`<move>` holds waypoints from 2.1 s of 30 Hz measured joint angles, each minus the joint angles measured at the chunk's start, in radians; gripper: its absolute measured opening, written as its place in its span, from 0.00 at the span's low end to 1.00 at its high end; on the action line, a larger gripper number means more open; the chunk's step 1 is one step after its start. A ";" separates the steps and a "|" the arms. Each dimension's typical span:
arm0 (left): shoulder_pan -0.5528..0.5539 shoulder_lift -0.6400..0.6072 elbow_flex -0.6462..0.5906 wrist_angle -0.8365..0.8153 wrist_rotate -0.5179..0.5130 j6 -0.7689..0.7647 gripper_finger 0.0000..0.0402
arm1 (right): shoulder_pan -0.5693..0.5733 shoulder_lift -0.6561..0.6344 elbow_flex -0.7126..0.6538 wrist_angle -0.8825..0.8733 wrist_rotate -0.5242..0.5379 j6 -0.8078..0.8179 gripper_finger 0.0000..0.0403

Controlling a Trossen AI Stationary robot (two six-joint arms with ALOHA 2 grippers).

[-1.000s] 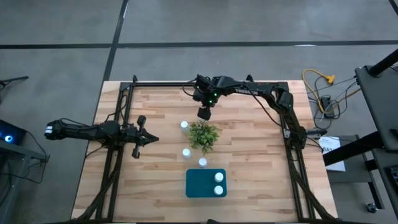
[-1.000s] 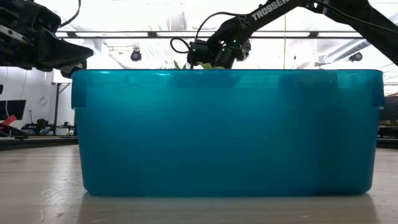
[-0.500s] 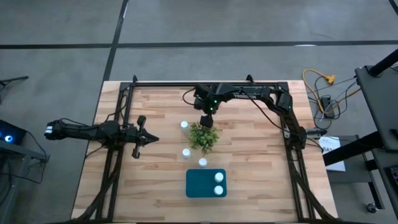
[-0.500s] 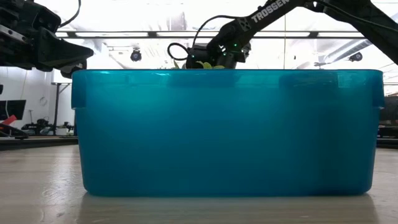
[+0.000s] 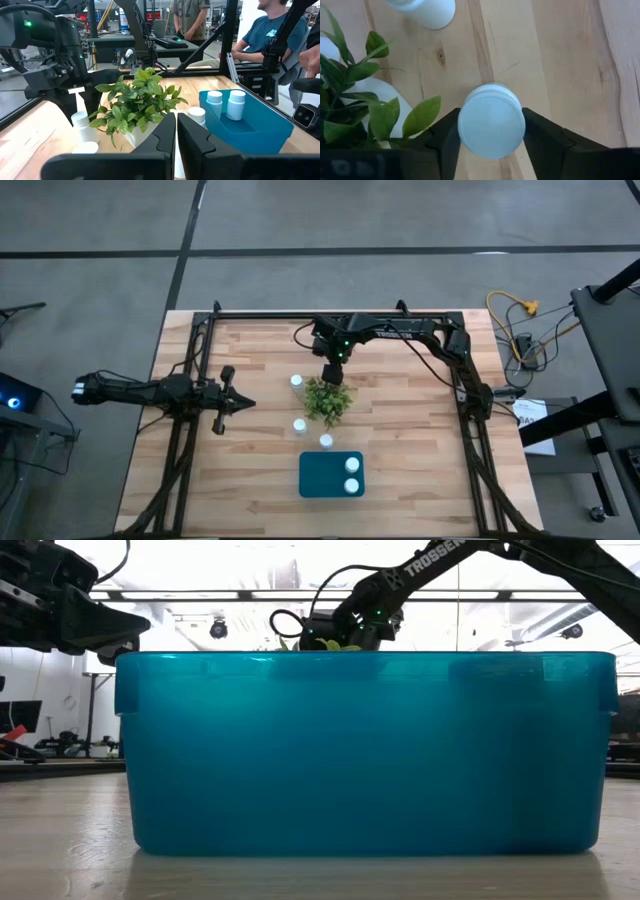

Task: Pick and place pill bottles into a basket
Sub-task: Put the white medicine bottle into the blue bin

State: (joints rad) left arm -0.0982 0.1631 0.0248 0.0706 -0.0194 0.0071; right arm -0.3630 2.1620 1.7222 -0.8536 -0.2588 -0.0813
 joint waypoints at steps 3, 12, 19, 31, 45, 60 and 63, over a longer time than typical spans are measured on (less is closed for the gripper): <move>0.000 0.000 0.000 0.000 0.000 0.000 0.00 | -0.003 -0.002 0.001 0.001 -0.001 -0.002 0.37; 0.000 0.000 0.000 0.000 0.000 0.000 0.00 | -0.027 -0.002 0.001 0.001 -0.007 -0.005 0.37; 0.000 0.000 0.000 0.000 0.000 0.000 0.00 | -0.055 -0.002 0.013 -0.031 -0.003 -0.029 0.37; 0.000 0.000 0.000 0.000 0.000 0.000 0.00 | -0.106 -0.003 0.295 -0.277 0.044 -0.111 0.37; 0.000 0.000 0.000 0.000 0.000 0.000 0.00 | -0.053 -0.084 0.622 -0.463 -0.194 -0.064 0.37; 0.000 0.000 0.000 0.000 0.000 0.000 0.00 | 0.215 -0.116 0.622 -0.553 -0.189 0.056 0.37; 0.000 0.000 0.000 0.000 0.000 0.000 0.00 | 0.241 -0.119 0.622 -0.585 -0.189 0.073 0.37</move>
State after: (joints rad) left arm -0.0983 0.1631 0.0250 0.0704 -0.0193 0.0071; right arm -0.1217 2.0426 2.3440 -1.4387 -0.4473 -0.0083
